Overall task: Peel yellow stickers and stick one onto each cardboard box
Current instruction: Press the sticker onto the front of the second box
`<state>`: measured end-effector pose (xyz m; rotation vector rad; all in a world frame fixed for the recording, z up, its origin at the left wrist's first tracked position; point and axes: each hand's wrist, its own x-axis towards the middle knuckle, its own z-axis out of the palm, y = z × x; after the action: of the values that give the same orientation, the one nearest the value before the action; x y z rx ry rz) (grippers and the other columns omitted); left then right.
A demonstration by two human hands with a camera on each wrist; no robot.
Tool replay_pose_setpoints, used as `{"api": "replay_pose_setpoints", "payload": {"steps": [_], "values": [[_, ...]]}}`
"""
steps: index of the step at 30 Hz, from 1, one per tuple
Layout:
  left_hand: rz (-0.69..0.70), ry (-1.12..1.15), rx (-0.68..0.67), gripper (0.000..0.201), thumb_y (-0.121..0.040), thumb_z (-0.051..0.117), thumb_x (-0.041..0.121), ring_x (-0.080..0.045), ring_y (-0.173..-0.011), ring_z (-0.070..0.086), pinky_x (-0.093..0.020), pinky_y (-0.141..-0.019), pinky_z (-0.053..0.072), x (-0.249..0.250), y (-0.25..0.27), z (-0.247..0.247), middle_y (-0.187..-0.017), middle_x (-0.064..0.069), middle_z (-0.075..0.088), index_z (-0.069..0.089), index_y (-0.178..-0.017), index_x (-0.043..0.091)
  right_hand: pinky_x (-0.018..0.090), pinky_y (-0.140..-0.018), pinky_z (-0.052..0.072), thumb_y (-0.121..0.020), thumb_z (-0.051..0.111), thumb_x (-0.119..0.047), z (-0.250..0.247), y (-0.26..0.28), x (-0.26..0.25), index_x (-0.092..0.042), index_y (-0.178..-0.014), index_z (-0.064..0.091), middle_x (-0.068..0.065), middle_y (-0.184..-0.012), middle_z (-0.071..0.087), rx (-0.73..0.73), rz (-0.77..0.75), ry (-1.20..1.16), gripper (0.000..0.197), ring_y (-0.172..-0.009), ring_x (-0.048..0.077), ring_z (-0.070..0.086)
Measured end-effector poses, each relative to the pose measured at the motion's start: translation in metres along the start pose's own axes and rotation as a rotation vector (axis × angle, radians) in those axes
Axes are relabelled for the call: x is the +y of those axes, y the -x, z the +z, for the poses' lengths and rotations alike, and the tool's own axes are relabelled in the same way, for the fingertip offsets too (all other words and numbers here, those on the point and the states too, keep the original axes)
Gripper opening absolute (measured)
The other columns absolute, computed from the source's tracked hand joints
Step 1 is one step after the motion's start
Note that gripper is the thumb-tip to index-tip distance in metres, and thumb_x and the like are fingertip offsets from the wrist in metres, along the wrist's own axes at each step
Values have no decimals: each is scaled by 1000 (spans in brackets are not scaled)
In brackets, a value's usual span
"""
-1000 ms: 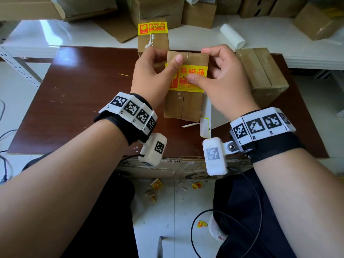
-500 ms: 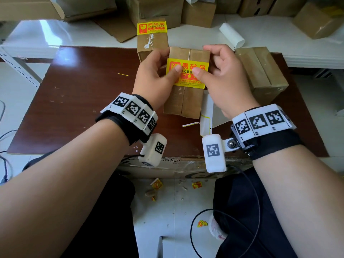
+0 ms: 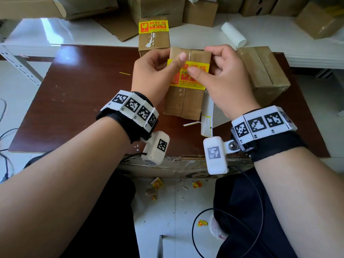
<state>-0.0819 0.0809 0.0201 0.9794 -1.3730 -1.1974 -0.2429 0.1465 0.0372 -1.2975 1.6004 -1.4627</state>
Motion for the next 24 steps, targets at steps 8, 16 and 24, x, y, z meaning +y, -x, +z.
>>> {"api": "replay_pose_setpoints", "payload": {"steps": [8,16,24], "values": [[-12,-65,-146,54,-79,67,0,-14,-106,76,-29,-90,61,-1,-4,-4,-116,-6,78,65,-134,3,42,-105,62,-79,71,1,-3,-3,0,-19,-138,52,2,-135,72,-75,42,23,65,-118,12,74],[-52,-28,-155,65,-78,52,-12,-9,-103,75,-22,-83,58,2,-4,-7,-118,-4,77,66,-138,6,23,-92,58,-87,55,17,-14,-5,-1,-16,-156,44,-4,-144,68,-185,103,13,78,-123,5,70],[43,-99,-102,51,-83,77,9,-14,-109,76,-35,-97,62,3,1,0,-119,-6,77,66,-133,5,44,-102,62,-76,89,-29,-1,-1,1,-25,-134,53,-4,-125,76,-36,13,53,68,-113,11,76]]}}
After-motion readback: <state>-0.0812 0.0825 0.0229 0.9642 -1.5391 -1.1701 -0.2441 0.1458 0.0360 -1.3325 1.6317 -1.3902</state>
